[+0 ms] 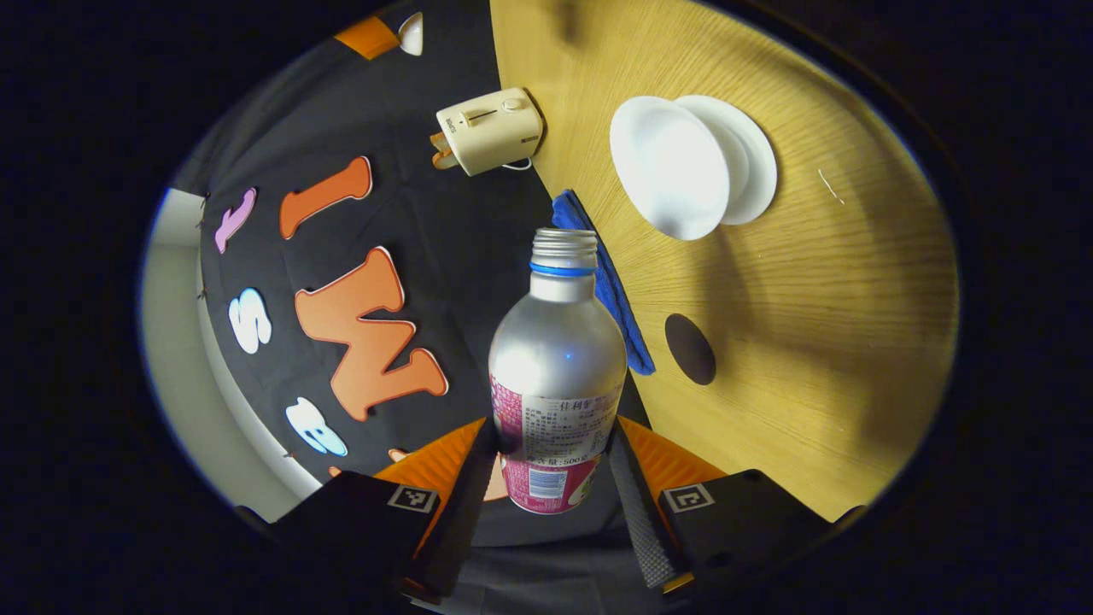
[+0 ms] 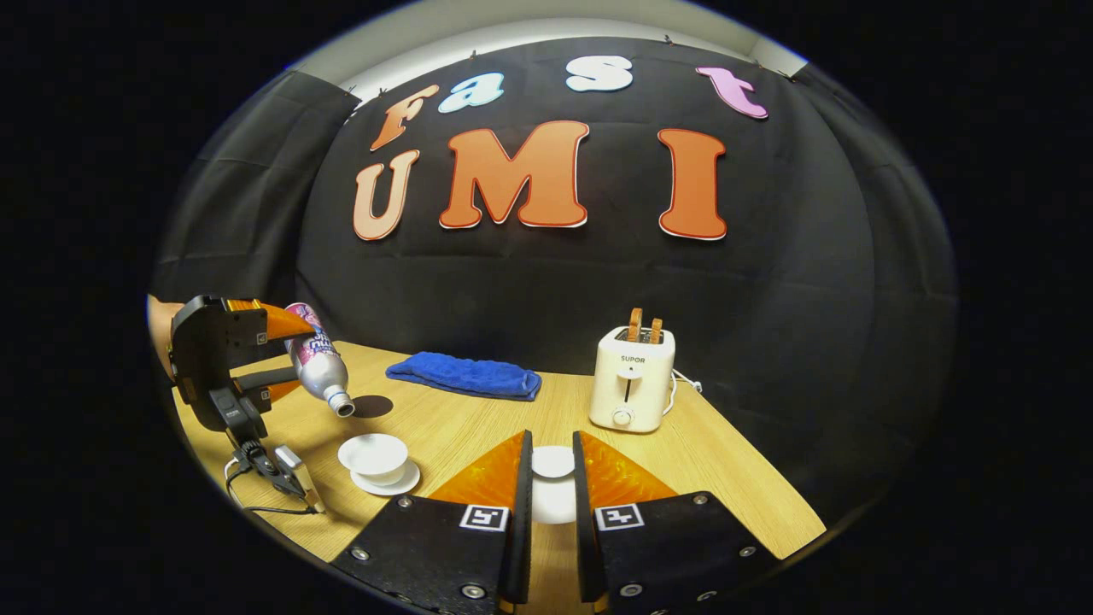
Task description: Open the teacup lid with one hand, grasp the water bottle and pour water into the teacup with the other hand; after pouring, place the water bottle on the coaster and then close the teacup lid.
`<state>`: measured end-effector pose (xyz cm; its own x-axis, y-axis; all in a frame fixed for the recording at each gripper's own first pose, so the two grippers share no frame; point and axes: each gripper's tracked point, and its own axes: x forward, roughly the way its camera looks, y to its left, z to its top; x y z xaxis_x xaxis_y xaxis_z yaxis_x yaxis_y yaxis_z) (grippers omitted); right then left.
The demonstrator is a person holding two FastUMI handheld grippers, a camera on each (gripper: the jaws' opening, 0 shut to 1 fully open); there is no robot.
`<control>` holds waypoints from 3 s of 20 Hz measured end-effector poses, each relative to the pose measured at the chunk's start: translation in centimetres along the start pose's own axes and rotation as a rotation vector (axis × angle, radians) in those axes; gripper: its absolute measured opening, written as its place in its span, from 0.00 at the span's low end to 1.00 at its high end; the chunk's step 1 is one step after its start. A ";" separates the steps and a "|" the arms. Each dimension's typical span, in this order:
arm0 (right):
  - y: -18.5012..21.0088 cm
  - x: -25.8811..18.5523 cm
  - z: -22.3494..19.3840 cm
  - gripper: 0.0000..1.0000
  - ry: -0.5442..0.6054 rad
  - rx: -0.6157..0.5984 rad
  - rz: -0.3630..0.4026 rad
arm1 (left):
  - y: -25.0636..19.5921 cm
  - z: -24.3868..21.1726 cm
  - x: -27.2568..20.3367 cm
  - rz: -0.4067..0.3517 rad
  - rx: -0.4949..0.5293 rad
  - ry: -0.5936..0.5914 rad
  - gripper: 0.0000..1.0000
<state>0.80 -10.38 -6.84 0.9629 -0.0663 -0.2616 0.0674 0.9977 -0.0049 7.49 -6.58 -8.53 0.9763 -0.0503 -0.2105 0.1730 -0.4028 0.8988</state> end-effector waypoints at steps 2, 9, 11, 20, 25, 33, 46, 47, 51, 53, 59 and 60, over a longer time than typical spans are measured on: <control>0.0 0.1 -0.2 0.23 0.002 -0.012 -0.003 | 1.6 -0.5 -0.1 0.031 0.032 0.001 0.84; 0.2 0.1 0.0 0.23 0.000 -0.028 0.008 | 5.2 -1.5 -0.5 0.120 0.110 0.005 0.78; 0.5 0.1 0.4 0.23 -0.002 -0.035 0.011 | 6.3 -1.7 -0.7 0.150 0.122 0.007 0.83; 1.1 0.0 0.8 0.23 -0.006 -0.056 0.027 | 11.0 -3.3 -1.3 0.263 0.191 0.031 0.79; 1.4 0.0 0.4 0.23 0.006 -0.063 0.032 | 10.7 -2.2 -1.2 0.271 0.223 0.008 0.78; 1.9 -0.4 -1.0 0.23 0.037 -0.038 0.034 | 4.8 2.7 -1.0 0.216 0.222 -0.071 0.80; 3.6 -0.7 0.0 0.23 0.018 -0.016 0.052 | 6.0 1.0 -1.2 0.367 -0.205 -0.050 0.80; 3.9 -0.6 0.0 0.23 0.018 -0.008 0.058 | 6.6 0.2 -1.5 0.395 -0.278 -0.035 0.76; 5.3 -0.3 0.0 0.23 0.023 0.006 0.091 | 8.0 -2.7 -3.2 0.468 -0.635 0.022 0.79; 5.8 -0.3 0.2 0.23 0.019 0.006 0.096 | 8.9 -3.9 -3.8 0.509 -0.815 0.031 0.79; 7.2 -0.1 1.3 0.23 -0.010 0.008 0.105 | 9.7 -5.9 -2.3 0.493 -1.339 0.017 0.84; 7.4 0.0 1.4 0.23 -0.008 0.019 0.110 | 9.3 -6.0 -2.0 0.472 -1.399 0.021 0.80</control>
<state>1.62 -3.04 -5.56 0.9669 0.0434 -0.2515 -0.0340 0.9986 0.0415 7.93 -4.74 2.52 0.9763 0.0951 0.1946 -0.1842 0.8371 0.5151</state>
